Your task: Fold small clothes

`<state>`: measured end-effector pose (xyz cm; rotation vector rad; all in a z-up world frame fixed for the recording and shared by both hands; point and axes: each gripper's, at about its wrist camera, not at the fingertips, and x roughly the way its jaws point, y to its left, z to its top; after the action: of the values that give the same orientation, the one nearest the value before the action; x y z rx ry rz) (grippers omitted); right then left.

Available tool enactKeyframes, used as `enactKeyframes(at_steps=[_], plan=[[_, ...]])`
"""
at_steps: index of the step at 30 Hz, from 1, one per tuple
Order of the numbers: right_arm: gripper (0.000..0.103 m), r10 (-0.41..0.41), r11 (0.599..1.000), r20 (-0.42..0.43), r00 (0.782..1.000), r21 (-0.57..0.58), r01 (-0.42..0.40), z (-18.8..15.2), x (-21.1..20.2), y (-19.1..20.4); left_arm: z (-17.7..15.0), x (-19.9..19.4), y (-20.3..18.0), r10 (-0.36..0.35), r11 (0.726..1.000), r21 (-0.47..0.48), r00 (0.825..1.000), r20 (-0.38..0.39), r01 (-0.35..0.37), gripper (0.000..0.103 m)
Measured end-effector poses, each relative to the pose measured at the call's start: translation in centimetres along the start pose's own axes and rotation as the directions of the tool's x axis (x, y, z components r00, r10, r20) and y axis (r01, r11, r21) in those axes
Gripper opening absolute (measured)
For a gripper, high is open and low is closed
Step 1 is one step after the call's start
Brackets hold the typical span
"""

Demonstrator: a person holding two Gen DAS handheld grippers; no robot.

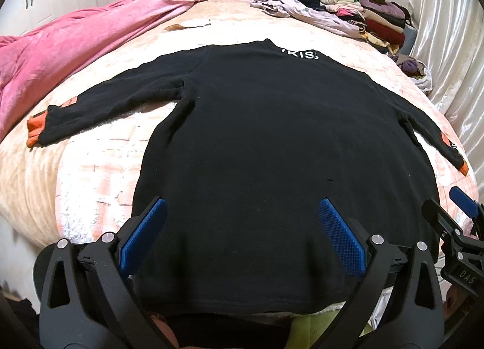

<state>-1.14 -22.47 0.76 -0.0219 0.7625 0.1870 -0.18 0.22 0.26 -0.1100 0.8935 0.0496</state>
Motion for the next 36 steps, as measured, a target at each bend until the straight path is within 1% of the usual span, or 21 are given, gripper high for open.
enactKeyframes(at_steps=[25, 31, 36], plan=[[0.099, 0.005, 1.0, 0.005, 1.0, -0.001, -0.005, 0.1, 0.0, 0.2, 0.1, 0.1, 0.0, 0.006, 1.0, 0.005, 1.0, 0.003, -0.006, 0.094], [0.099, 0.006, 1.0, 0.013, 1.0, 0.0, -0.006, 0.3, 0.1, 0.1, 0.6, 0.1, -0.7, 0.012, 1.0, 0.012, 1.0, 0.007, -0.012, 0.094], [0.099, 0.003, 1.0, 0.023, 1.0, 0.004, -0.003, 1.1, 0.5, -0.6, 1.5, 0.6, -1.4, 0.019, 0.999, 0.03, 1.0, 0.009, -0.02, 0.094]])
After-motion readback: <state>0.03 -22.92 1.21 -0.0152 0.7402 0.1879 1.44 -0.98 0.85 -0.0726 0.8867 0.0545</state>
